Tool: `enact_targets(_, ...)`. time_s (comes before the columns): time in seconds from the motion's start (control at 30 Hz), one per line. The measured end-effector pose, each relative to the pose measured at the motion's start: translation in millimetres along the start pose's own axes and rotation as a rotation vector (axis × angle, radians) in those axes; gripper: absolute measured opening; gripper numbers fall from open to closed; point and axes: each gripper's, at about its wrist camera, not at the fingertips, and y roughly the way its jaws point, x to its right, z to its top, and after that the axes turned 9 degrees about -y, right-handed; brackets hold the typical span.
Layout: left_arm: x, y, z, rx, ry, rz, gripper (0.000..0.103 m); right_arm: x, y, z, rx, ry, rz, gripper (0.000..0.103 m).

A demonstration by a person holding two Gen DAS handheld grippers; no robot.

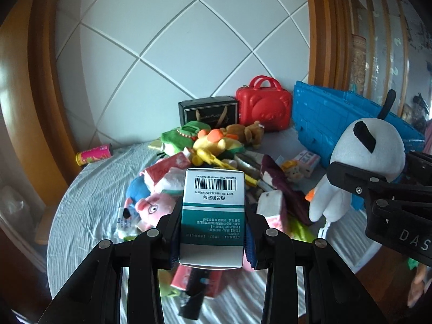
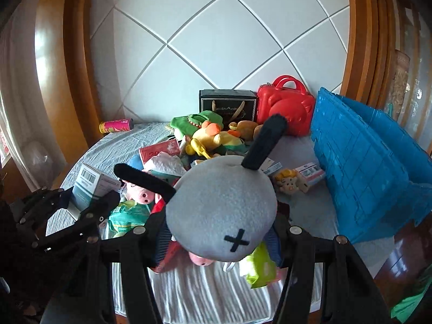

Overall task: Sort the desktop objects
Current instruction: 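Carry the medicine box and white bunny over the blue crate with both tools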

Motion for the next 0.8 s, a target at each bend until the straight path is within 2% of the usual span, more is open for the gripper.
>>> enact_targets(0.13,40.1,10.7,8.7,0.001,-0.006,0.034,0.036,45.5,7.8,4.2,0.008,-0.039,0.028,0.057)
enact_targets(0.3,72.1,32.8,22.5,0.012,-0.006,0.061,0.036,85.7,23.9,9.3,0.026,-0.051,0.061,0.057)
enact_targets(0.63,122.0,64.5,65.1,0.042,-0.026,-0.008,0.036,148.0,28.5,37.6,0.079,-0.041,0.001,0.057)
enact_targets(0.8,167.8,64.4,90.0,0.111,-0.003,-0.032,0.036,189.6,12.6,48.8,0.147,-0.033,-0.046,0.057)
